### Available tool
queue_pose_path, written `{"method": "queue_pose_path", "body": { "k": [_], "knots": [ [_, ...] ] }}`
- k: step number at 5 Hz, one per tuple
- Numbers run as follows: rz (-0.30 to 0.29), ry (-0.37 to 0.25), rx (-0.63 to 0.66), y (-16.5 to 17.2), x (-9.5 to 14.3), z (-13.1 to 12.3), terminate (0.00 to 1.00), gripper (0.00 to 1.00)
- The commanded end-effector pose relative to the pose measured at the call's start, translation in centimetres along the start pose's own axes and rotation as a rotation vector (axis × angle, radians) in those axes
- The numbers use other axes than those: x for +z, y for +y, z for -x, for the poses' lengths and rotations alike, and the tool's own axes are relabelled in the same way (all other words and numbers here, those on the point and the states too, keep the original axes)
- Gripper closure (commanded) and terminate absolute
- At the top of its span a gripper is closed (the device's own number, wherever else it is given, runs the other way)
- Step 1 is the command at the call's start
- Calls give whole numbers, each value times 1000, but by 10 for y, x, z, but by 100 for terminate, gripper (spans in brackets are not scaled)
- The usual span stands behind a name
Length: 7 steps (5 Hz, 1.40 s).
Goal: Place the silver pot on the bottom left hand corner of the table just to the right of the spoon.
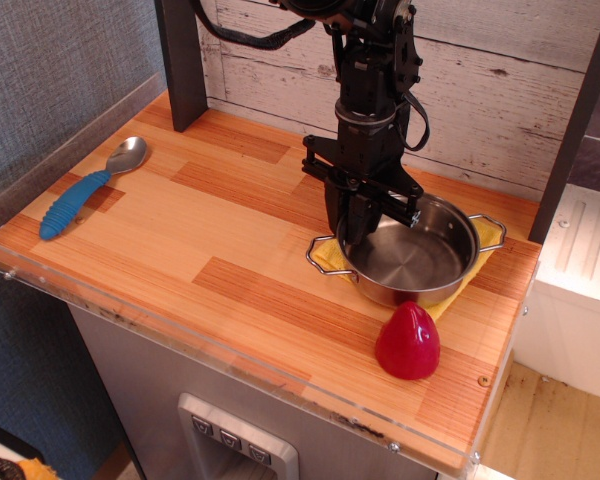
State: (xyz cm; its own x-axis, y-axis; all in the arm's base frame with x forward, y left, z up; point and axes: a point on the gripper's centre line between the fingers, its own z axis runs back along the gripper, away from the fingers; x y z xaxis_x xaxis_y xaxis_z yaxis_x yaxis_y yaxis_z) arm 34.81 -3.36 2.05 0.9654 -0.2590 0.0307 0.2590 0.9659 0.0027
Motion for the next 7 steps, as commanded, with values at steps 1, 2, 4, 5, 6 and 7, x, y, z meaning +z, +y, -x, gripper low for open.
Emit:
{"method": "queue_pose_path", "body": {
  "k": [1, 2, 4, 5, 6, 7],
  "knots": [
    [20, -73, 26, 2, 29, -6, 0, 100],
    [85, -211, 89, 14, 65, -3, 0, 100],
    [106, -305, 188, 48, 94, 54, 0, 100],
    [45, -229, 241, 74, 85, 94, 0, 100],
    [-5, -149, 329, 109, 64, 128, 0, 100],
    [-41, -105, 393, 134, 51, 142, 0, 100]
  ]
}}
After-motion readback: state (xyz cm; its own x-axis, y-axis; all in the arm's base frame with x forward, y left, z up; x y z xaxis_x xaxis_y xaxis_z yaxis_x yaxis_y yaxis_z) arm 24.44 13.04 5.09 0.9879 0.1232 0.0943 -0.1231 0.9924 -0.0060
